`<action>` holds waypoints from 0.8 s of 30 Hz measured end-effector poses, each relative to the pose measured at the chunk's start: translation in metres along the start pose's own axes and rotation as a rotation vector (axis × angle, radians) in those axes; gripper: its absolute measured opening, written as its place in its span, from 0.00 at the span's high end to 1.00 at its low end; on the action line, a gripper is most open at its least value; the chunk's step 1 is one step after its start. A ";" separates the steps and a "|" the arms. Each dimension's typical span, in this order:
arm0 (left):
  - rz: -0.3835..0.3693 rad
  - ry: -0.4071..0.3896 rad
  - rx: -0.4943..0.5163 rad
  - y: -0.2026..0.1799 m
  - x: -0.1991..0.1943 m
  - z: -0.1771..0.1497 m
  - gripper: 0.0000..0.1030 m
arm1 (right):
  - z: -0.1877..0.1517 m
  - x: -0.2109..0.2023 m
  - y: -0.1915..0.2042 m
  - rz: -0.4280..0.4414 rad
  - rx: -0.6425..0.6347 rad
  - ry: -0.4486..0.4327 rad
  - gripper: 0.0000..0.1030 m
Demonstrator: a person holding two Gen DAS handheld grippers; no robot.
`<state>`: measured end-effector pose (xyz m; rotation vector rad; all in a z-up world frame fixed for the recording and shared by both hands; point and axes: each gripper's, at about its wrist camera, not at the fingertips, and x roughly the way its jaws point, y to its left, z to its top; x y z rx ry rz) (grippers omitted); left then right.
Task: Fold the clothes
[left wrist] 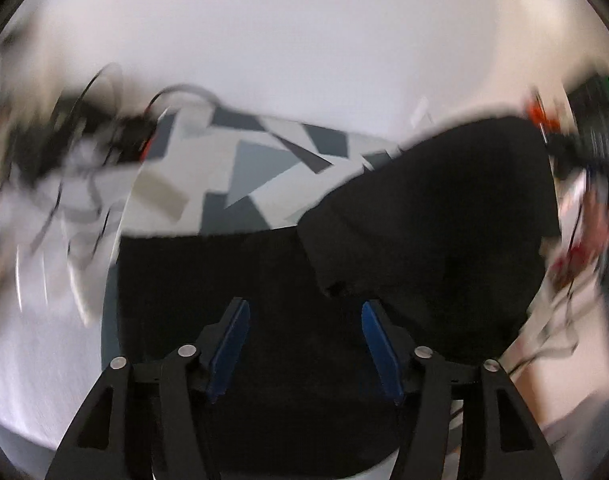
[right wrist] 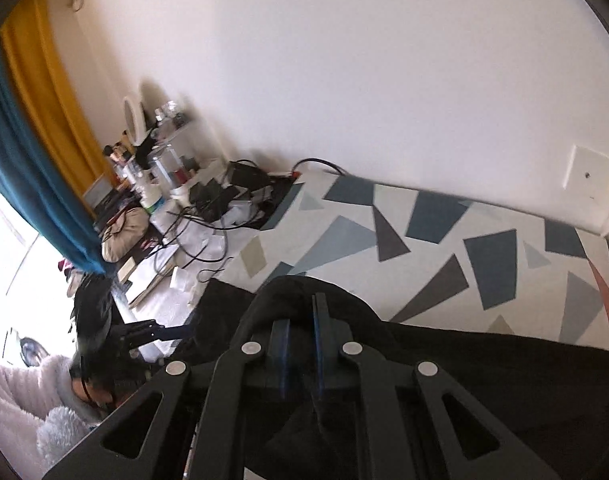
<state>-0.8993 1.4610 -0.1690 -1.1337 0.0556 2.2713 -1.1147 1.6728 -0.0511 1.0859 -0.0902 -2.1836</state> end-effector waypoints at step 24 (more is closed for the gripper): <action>0.116 -0.183 0.267 -0.060 0.038 0.031 0.96 | -0.021 -0.061 -0.006 0.046 0.069 -0.075 0.91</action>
